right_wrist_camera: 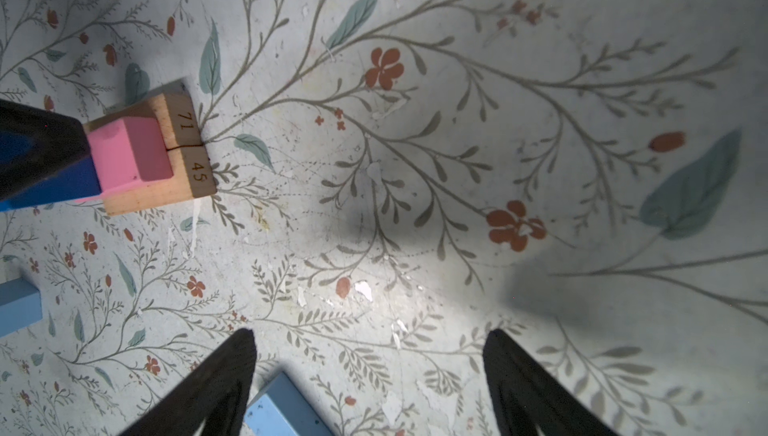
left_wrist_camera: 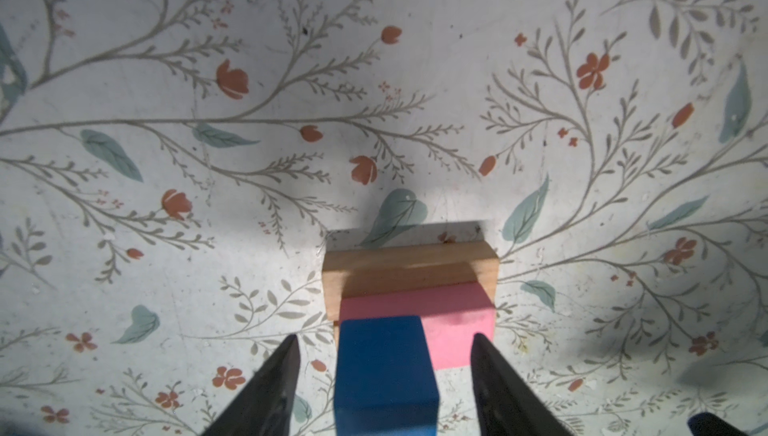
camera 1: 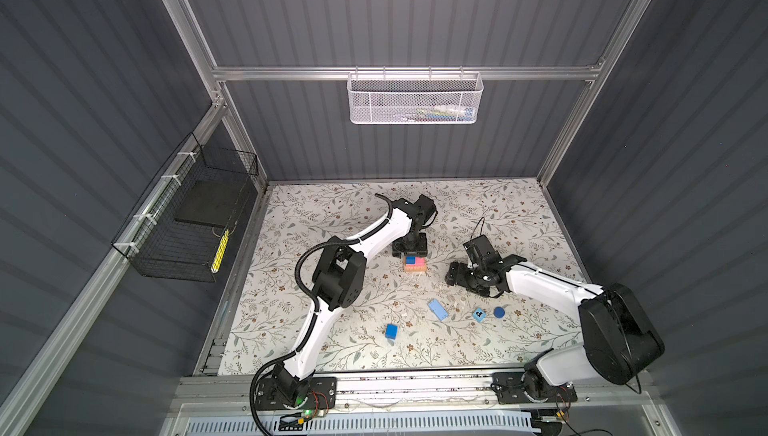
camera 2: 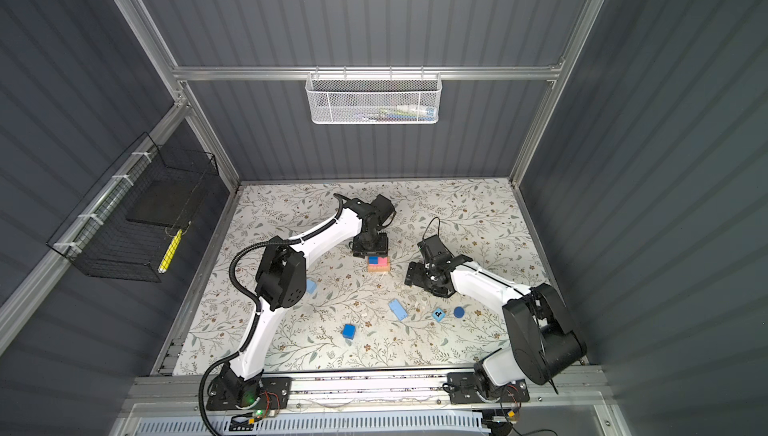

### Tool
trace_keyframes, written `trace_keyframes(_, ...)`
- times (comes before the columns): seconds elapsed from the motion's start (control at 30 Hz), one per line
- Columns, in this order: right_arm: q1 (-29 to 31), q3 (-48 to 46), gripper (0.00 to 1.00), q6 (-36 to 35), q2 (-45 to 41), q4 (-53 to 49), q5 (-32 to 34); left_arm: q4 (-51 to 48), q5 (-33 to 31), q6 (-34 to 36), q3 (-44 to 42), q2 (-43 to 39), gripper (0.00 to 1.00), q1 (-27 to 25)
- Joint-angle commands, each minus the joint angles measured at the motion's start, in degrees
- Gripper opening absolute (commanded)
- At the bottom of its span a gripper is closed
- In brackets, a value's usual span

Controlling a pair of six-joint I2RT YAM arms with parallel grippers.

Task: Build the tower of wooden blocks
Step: 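Lower the dark blue cube onto the pink block with the left gripper, then open and raise the left gripper while the right gripper reaches toward a dark blue cube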

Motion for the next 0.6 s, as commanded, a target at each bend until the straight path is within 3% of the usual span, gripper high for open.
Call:
trace_keyframes(0.0, -0.20, 0.56, 0.87, -0.84, -2.07, -1.89, 0.19, 0.44, -0.08, 2.36, 1.00, -3.59, 0.72, -0.36)
trace_keyframes(0.3, 2.06, 3.42, 0.85, -3.08, -6.50, -6.42, 1.64, 2.67, -1.85, 5.07, -1.53, -10.38, 0.76, -0.32)
trace_keyframes(0.57, 12.15, 9.93, 0.84, 0.65, -5.42, -13.46, 6.54, 4.11, -4.78, 6.69, -6.58, -18.96, 0.76, -0.37)
